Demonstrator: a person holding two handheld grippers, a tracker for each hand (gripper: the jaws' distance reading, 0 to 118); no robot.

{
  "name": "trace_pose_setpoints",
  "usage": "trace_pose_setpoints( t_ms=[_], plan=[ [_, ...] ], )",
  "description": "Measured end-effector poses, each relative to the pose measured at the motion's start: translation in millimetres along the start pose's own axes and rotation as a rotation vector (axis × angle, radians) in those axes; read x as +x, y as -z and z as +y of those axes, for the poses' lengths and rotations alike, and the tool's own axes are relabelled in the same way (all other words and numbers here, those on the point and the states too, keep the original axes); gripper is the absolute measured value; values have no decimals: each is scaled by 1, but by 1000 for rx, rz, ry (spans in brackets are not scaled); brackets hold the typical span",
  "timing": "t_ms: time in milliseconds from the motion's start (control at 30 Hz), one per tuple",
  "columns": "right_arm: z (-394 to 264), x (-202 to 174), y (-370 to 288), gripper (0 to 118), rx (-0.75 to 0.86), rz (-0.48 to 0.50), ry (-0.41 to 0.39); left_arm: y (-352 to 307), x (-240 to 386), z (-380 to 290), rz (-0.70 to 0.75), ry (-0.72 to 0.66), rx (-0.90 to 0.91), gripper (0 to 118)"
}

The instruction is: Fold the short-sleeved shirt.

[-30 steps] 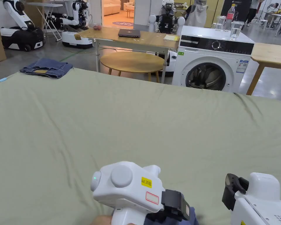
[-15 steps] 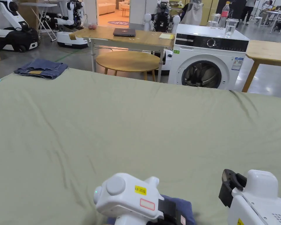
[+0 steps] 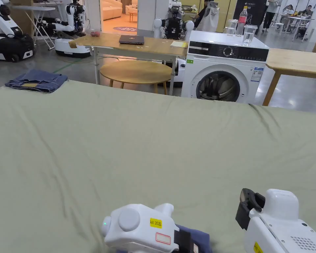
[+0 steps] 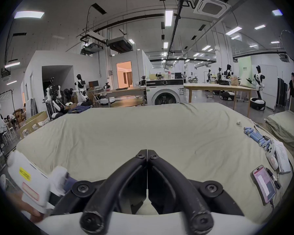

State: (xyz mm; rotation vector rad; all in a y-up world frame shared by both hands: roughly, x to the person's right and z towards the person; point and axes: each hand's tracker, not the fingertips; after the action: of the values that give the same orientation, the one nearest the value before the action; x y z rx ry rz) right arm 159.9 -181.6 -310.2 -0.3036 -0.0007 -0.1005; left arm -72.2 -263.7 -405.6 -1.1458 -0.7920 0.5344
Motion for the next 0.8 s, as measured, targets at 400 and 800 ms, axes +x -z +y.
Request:
trace_pose_setpoints(
  t_ms=[400, 800],
  plan=[
    [24, -25, 19, 0, 136, -83, -40, -117, 27, -9, 565, 434, 746, 0],
    [40, -32, 12, 0, 221, -76, -50, -165, 31, -18, 723, 518, 1070, 0]
  ],
)
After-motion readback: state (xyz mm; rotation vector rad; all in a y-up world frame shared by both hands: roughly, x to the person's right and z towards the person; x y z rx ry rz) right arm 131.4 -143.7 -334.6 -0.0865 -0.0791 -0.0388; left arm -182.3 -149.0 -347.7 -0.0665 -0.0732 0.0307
